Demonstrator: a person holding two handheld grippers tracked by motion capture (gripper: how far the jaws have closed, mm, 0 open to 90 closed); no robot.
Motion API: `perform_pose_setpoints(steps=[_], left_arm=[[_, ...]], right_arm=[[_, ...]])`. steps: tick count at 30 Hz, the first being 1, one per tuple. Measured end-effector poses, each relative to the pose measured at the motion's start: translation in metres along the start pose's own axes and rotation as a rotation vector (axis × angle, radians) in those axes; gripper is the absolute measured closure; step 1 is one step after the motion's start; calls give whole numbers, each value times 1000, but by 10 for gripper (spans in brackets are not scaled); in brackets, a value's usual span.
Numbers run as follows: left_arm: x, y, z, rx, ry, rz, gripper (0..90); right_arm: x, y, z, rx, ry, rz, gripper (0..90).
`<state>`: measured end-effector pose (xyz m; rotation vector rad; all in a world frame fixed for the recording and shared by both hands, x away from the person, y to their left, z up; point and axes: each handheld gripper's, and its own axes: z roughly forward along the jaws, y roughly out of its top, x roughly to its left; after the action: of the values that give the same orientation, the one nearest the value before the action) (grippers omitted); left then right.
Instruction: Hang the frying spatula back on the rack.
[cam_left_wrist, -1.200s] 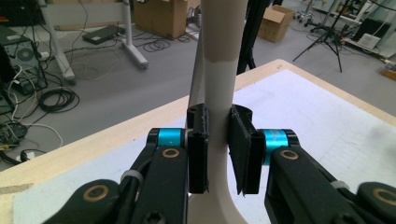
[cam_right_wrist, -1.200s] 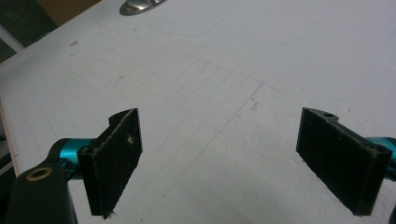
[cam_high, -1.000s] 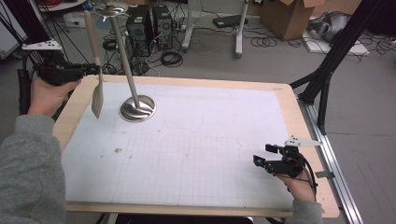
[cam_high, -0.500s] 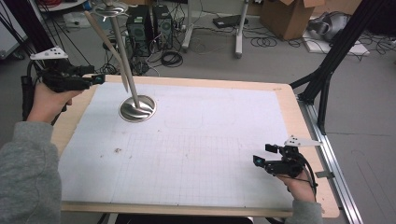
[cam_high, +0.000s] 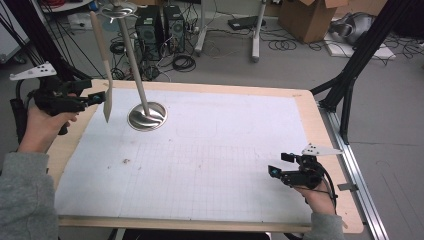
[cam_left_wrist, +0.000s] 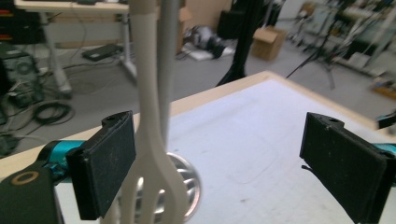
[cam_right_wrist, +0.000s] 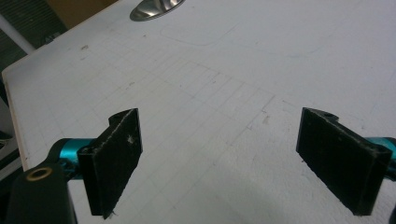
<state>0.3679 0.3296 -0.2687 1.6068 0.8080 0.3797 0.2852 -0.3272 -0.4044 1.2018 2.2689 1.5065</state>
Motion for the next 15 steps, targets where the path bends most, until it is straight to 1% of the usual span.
perform_pose_setpoints(steps=[1, 2, 4, 6, 8, 11, 13, 15], left_arm=[[-3, -1, -2, -18, -17, -5, 108], [-7, -3, -3, -32, -15, -2, 107], [-12, -5, -5, -27, -1, 14, 107], [-17, -9, -6, -21, 5, 28, 107], [-20, -12, -6, -22, 4, 32, 107], [-25, -17, -7, -20, 22, 41, 107], [-29, -20, -8, -36, 20, 37, 107], [-33, -24, -8, -37, 12, 44, 111]], right_arm=[[0, 0, 1, 0, -1, -2, 135], [0, 0, 1, 0, 0, -2, 135], [0, 1, 2, -1, 3, -3, 135], [1, 1, 3, -1, 5, -7, 135], [1, 2, 3, -3, 7, -13, 135], [1, 2, 3, -2, 9, -9, 134], [1, 2, 4, -1, 10, -7, 135], [1, 3, 4, -3, 13, -6, 134]])
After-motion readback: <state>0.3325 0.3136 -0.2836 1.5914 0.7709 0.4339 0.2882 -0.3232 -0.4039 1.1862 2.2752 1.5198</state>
